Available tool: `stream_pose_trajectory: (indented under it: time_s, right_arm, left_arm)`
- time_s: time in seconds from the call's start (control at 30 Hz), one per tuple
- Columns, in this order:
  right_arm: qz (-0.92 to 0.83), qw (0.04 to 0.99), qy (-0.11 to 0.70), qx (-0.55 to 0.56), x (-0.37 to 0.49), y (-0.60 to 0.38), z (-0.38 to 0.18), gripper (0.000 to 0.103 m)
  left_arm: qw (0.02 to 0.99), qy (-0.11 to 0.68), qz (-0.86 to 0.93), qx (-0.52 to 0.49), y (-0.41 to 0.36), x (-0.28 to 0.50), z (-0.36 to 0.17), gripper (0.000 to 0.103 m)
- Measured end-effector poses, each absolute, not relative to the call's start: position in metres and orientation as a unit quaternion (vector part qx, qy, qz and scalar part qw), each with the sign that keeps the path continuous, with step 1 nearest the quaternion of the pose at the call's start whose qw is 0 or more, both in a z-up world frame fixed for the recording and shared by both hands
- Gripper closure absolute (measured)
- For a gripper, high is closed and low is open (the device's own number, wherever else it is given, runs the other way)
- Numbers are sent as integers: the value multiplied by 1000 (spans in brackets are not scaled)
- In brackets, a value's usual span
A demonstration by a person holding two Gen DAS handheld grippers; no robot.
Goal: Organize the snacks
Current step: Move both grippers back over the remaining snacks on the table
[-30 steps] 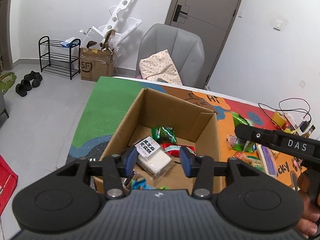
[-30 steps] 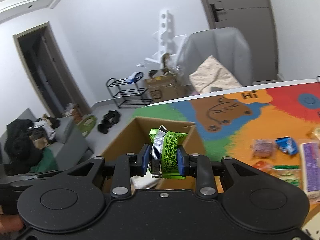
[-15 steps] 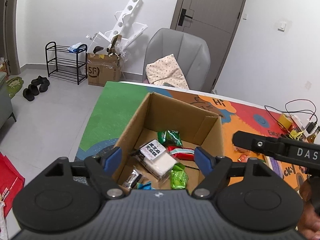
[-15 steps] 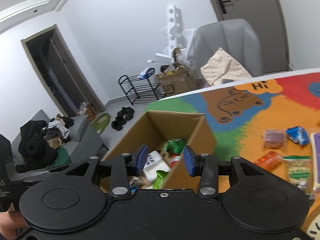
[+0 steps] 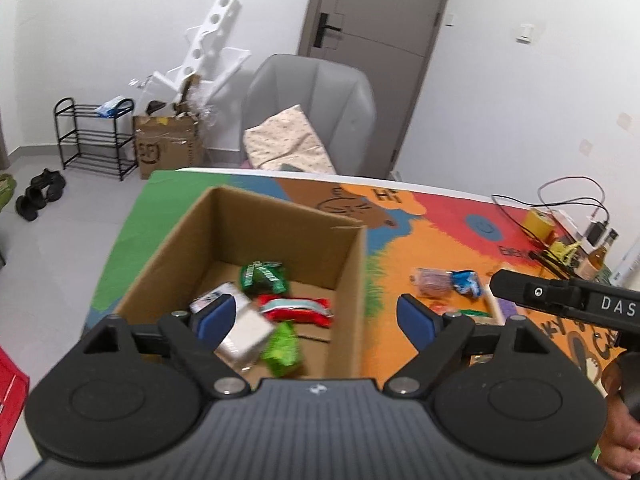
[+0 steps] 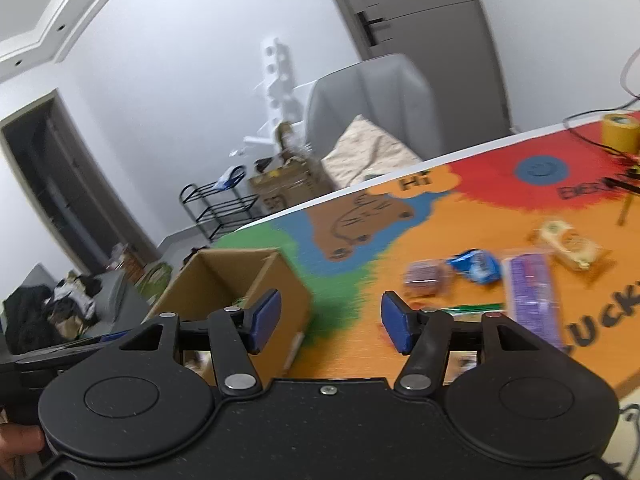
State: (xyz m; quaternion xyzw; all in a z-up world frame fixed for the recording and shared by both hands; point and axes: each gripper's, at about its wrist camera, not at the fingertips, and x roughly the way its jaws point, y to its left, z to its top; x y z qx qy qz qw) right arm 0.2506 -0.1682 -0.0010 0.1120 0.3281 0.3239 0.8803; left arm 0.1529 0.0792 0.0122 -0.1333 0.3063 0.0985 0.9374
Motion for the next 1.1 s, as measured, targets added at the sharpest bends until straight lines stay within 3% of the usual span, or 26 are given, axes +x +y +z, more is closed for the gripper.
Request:
stream_pose_trajectory:
  time_s: [1.1]
  right_arm:
    - [216,903,339,155,306,-287,-39,46]
  left_arm:
    - [938,333,6,-91,-25,236,-7,18]
